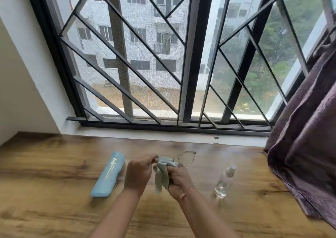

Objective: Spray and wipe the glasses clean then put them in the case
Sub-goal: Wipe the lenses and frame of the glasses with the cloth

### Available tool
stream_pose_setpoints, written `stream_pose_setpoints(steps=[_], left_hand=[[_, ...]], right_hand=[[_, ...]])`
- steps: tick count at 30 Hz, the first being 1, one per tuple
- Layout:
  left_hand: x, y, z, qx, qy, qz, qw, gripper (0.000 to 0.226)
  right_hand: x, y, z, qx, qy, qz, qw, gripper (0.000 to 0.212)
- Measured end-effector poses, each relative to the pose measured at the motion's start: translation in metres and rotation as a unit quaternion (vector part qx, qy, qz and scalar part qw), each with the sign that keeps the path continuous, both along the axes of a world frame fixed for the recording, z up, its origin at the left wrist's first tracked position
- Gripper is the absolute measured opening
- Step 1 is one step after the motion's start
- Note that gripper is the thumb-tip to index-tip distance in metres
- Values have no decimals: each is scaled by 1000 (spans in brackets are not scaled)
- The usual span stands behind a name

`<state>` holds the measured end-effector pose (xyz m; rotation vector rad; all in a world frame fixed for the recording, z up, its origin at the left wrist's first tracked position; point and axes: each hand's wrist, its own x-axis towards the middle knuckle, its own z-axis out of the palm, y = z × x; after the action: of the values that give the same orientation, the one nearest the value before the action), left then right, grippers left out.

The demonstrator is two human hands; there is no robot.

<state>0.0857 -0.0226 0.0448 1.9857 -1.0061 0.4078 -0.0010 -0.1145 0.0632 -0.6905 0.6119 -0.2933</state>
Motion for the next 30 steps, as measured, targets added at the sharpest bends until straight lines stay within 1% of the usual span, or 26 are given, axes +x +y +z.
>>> stream_pose_setpoints(steps=[3,5,9,12,15,17,19,21,23,27,30], left_hand=[[-2,0,4,-19,-6,10,1000,28],[-4,1,6,-26,-6,18,999,29],[-9,1,12,-40,-27,36,998,27],[-8,1,17,-59,-4,44,997,28],[-5,2,23,-72,-6,59,996,33],[-2,2,26,-77,-13,66,995,31],[-1,2,27,-73,-13,71,995,29],[-3,1,25,-71,-19,74,995,33],[-6,1,24,-71,-19,69,995,35],[-13,1,26,-68,1,44,997,31],[-16,2,28,-71,8,34,997,31]], right_hand=[[9,5,3,-25,15,-35,999,24],[12,8,5,-31,13,-60,998,22],[12,10,10,-9,-2,-83,997,8],[11,6,13,15,-38,-73,996,2],[7,1,11,18,-73,-46,996,12],[2,0,12,-2,-76,-6,997,24],[-1,1,14,-25,-83,32,996,32],[0,3,13,-32,-79,27,996,35],[3,6,14,-41,-66,6,997,32],[7,12,17,-64,-35,-38,997,20],[8,13,22,-31,-42,-64,997,12]])
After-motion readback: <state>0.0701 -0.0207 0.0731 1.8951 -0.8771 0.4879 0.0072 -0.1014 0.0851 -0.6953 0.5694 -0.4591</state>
